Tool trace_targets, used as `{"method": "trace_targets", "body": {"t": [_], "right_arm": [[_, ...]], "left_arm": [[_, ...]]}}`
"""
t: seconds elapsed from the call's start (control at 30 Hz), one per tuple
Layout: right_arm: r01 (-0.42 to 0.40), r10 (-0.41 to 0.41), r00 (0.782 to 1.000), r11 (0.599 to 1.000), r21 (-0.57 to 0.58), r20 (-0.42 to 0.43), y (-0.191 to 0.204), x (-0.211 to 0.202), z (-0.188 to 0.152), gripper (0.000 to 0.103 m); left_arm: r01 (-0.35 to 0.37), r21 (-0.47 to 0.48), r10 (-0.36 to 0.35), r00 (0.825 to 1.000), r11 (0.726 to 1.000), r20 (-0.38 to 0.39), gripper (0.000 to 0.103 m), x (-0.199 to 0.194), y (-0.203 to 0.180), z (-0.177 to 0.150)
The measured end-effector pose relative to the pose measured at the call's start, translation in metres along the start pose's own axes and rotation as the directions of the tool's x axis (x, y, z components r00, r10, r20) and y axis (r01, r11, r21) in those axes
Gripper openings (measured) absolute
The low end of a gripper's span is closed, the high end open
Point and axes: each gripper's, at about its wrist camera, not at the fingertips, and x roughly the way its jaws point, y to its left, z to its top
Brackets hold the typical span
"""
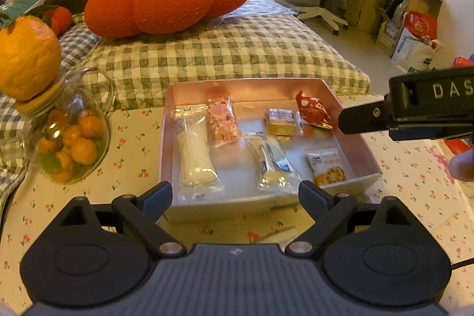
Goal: Organize snacks
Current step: 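Move both open tools back from the box to the snack pile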
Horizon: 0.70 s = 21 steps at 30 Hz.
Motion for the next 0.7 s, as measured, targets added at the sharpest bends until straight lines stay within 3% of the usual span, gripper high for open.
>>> {"method": "trace_targets", "body": {"t": [0.7], "right_arm": [[0.053,-0.056,0.997,0.997,-0.058,-0.054,-0.012,-0.022,-0.081,0.084]], "left_arm": [[0.024,0.005,-0.024,0.999,1.0,-0.048,0.102,-0.029,-0.001,-0.061]]}}
